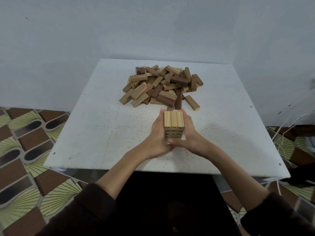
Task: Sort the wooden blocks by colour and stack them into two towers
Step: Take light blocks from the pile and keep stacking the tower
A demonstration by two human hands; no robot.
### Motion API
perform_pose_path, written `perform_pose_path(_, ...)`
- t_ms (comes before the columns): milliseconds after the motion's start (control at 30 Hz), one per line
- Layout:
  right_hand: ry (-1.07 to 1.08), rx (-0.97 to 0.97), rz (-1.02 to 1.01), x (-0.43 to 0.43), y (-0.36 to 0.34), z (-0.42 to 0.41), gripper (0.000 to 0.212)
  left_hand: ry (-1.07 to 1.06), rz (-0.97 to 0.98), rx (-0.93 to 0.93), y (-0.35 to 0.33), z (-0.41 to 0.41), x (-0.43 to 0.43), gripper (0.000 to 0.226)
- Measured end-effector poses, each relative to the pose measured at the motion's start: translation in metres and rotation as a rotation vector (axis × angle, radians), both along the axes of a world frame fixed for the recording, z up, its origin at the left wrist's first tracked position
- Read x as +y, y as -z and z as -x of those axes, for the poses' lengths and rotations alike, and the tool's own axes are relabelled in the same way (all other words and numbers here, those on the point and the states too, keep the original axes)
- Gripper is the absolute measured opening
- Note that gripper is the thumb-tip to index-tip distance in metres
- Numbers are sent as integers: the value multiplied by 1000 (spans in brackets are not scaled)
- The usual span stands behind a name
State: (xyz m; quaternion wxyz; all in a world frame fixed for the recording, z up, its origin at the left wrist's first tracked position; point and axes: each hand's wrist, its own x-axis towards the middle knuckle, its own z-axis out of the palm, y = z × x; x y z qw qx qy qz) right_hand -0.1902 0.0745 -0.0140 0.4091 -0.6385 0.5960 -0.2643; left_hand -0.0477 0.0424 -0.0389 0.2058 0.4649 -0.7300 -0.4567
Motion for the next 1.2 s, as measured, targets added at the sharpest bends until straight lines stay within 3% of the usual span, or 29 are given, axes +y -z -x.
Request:
perform_pose_path(133,-10,3,33,-1,2,9,103,50,20,4,-1,-7,-3,114)
perform_pose_path(333,42,15,156,-8,-8,30,99,11,74,180,-24,-22,-11,103)
perform_pose_path(467,25,59,202,-13,-10,32,92,15,114,158,-27,-23,-20,93)
perform_pose_path(1200,-28,73,224,-16,-13,26,82,53,102,166,-24,-19,-25,97)
